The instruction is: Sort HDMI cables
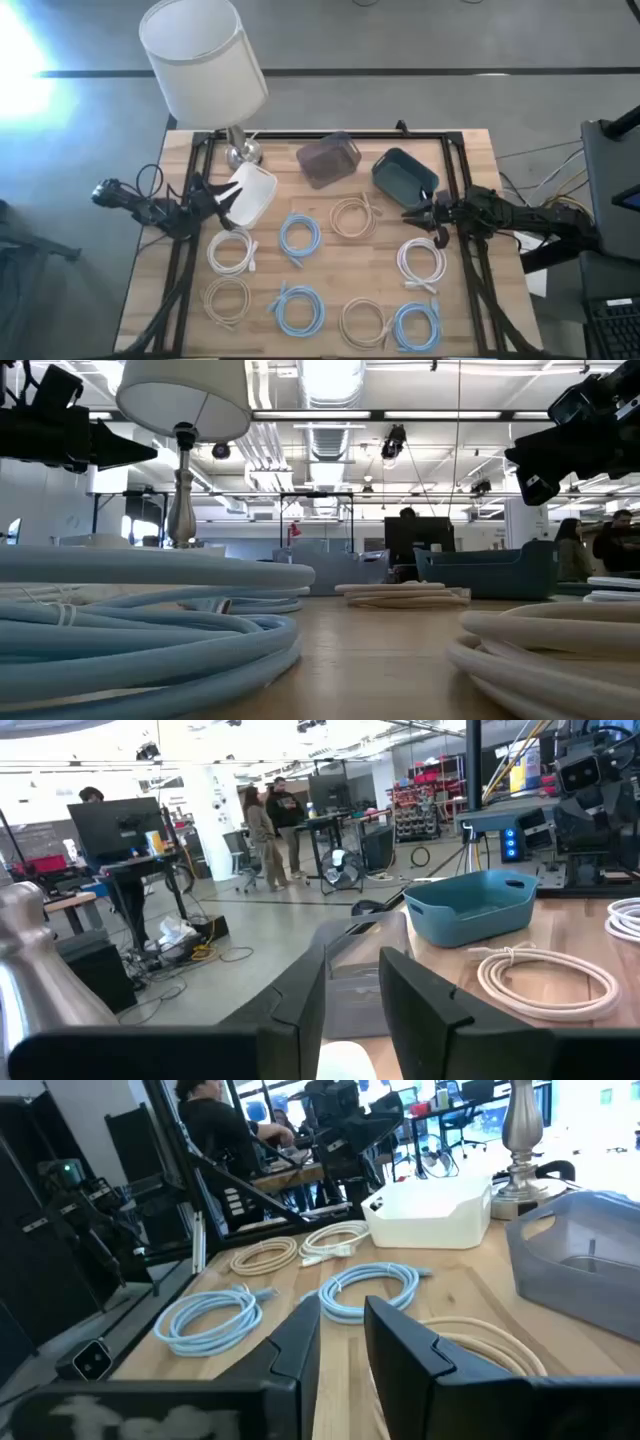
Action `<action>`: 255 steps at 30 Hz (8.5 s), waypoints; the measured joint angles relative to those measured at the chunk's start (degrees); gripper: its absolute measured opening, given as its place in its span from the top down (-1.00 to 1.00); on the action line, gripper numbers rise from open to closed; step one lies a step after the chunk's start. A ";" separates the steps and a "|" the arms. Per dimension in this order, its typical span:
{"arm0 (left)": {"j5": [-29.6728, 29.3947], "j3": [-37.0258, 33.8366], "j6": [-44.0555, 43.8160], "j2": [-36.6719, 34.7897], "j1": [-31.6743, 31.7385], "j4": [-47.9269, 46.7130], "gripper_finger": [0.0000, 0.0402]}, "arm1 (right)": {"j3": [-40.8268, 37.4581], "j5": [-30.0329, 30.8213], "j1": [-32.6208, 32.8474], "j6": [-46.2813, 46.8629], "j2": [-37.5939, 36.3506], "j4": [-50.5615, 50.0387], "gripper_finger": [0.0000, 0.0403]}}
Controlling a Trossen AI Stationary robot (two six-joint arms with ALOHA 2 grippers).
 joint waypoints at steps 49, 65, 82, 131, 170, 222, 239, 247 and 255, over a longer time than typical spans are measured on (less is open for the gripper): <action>0.02 -0.01 0.00 0.00 0.00 -0.01 0.50 | -0.01 0.01 -0.07 0.00 0.00 0.01 0.58; 0.00 -0.01 0.00 -0.01 0.01 -0.01 0.50 | -0.01 -0.01 -0.04 0.00 0.00 0.01 0.66; 0.00 0.00 0.00 -0.02 0.00 0.00 0.50 | -0.01 0.01 0.00 0.00 0.00 0.00 0.57; 0.02 0.00 0.00 -0.02 0.00 0.00 0.50 | -0.01 0.00 -0.04 0.00 0.00 0.00 0.65; -0.05 -0.02 3.43 -0.02 0.00 0.77 0.50 | 0.01 32.95 -0.04 -15.06 0.09 21.63 0.31; 46.23 44.15 -60.33 56.75 0.00 -42.75 0.00 | 27.80 25.17 0.00 -5.95 50.11 12.86 0.14; 54.29 44.22 -85.66 75.99 -0.05 -53.34 0.00 | 40.62 24.97 -0.02 -14.38 64.44 11.40 0.12; 54.29 44.20 -90.30 82.53 -0.05 -53.32 0.00 | 43.07 24.97 -0.02 -15.25 69.64 11.35 0.14; 54.24 44.21 -92.32 87.03 -0.03 -51.98 0.06 | 43.25 24.99 -0.07 -18.05 73.23 11.53 0.12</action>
